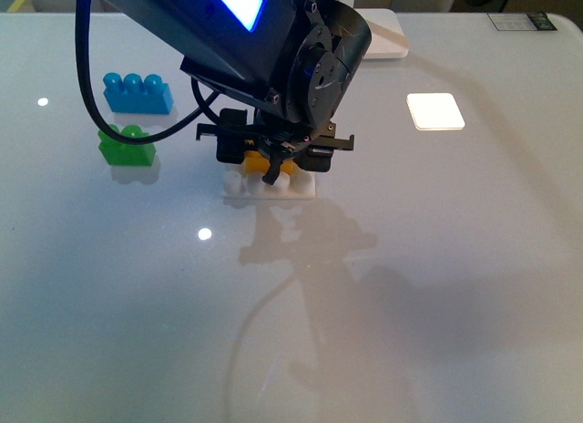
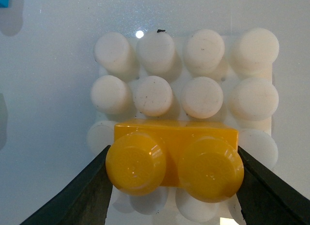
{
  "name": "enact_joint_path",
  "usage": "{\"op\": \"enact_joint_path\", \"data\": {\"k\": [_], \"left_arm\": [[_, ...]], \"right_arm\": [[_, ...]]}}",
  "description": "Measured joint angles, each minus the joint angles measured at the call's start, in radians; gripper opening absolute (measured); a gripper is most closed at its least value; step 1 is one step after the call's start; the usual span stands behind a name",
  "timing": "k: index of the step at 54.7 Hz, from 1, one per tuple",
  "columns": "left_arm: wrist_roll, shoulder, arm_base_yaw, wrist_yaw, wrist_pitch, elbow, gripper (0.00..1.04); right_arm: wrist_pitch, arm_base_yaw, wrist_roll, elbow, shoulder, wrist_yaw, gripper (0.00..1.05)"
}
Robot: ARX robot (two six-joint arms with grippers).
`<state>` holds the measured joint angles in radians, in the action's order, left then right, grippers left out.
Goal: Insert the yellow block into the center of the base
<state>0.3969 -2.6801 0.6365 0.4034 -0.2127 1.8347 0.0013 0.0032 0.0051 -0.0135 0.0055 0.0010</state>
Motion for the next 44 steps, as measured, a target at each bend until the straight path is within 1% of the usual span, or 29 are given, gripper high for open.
{"op": "enact_joint_path", "data": {"k": [19, 44], "left_arm": [[-0.013, -0.022, 0.0, -0.013, -0.05, 0.04, 0.63], [-0.015, -0.036, 0.0, -0.028, -0.07, 0.061, 0.63]], "right_arm": [[0.0, 0.0, 0.0, 0.0, 0.0, 0.0, 0.96], [0.0, 0.0, 0.0, 0.0, 0.0, 0.0, 0.96]]}}
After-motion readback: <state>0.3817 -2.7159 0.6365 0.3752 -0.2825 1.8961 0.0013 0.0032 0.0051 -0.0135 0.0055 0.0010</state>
